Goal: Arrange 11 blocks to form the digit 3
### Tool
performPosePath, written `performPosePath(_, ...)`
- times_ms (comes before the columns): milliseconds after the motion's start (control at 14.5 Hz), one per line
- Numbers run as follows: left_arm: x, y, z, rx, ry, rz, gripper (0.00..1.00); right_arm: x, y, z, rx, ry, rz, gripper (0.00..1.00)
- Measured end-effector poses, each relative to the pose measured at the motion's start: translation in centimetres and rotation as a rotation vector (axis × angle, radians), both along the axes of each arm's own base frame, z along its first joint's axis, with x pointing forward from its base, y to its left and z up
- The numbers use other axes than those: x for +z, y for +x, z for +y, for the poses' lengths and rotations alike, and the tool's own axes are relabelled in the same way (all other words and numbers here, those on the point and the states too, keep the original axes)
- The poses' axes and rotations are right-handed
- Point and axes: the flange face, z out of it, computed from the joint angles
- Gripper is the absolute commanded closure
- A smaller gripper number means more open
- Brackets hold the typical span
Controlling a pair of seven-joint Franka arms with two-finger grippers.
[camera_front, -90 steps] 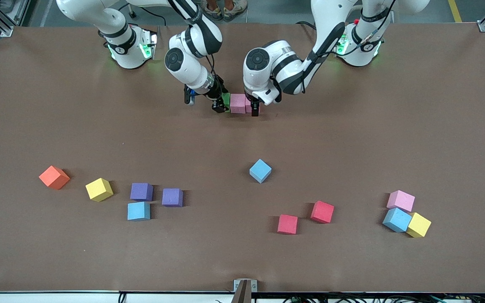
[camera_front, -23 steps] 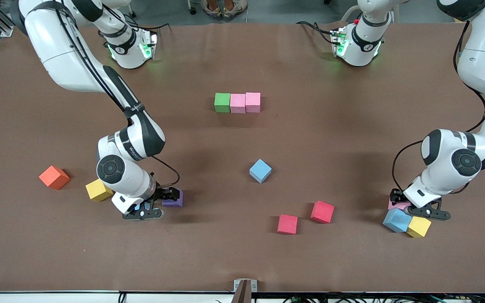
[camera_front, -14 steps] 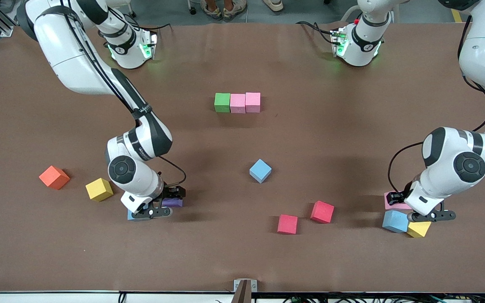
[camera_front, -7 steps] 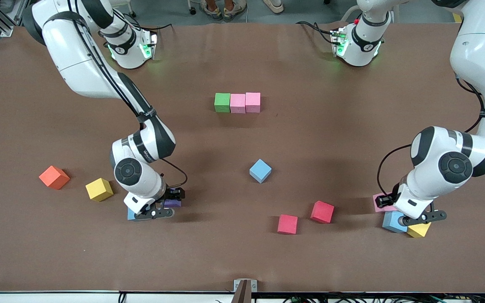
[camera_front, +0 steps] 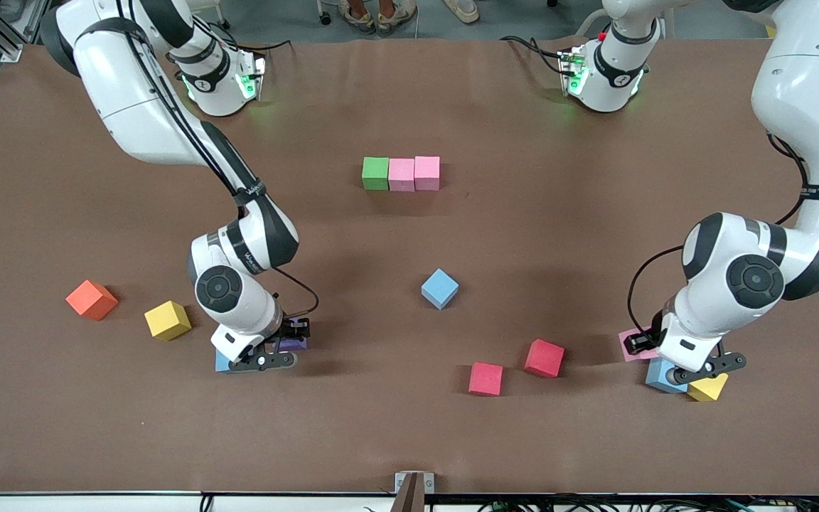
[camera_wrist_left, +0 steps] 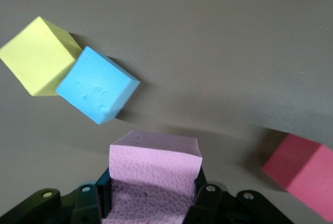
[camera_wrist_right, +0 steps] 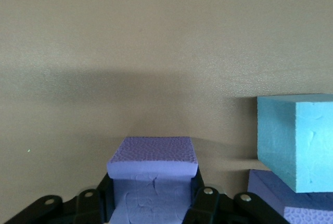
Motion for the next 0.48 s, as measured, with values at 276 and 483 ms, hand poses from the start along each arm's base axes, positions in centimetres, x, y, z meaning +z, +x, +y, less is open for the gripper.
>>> performPosePath(276, 0.1, -0.4, -2.7, 0.083, -0.007, 0.005, 0.89, 0.4, -0.4, 1.3, -0.006, 0.026, 0.010, 0.66)
performPosePath(483, 0.1, -0.5, -2.9, 0.100, -0.006, 0.010, 0.89, 1.9, -2.8, 5.6, -0.020, 0.087, 0.110, 0.66)
